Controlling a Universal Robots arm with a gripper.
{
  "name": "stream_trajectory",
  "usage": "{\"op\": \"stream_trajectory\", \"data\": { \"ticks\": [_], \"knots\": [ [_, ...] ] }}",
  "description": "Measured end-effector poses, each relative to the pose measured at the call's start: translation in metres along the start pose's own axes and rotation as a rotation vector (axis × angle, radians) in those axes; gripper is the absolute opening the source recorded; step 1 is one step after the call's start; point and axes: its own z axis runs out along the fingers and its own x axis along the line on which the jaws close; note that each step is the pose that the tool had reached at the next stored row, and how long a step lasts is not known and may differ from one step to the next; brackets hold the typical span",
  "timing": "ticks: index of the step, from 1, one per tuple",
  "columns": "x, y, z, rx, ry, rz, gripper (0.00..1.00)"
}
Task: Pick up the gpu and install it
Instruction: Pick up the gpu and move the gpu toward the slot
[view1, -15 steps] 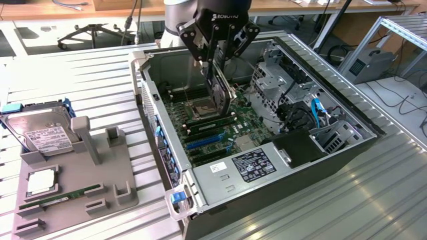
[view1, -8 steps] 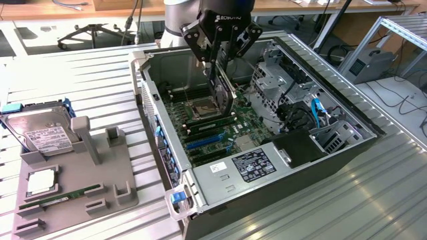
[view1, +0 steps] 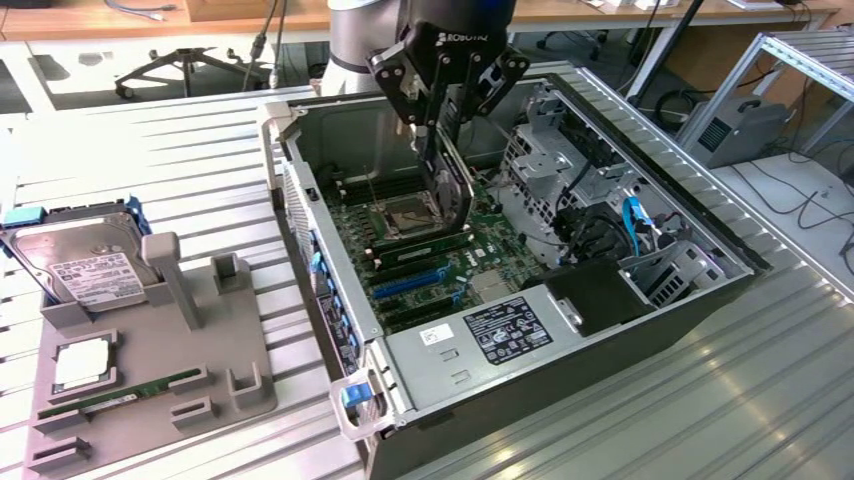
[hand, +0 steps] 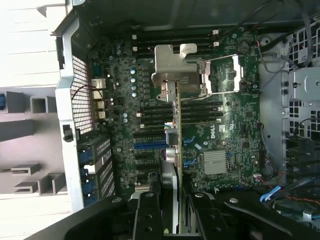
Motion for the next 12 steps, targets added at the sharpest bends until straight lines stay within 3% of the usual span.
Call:
{"op": "stream_trajectory", "data": {
  "ticks": [12],
  "knots": [
    [-0.0070, 0.0006, 0.0021, 0.0005, 0.0000, 0.000, 0.27]
  ]
}}
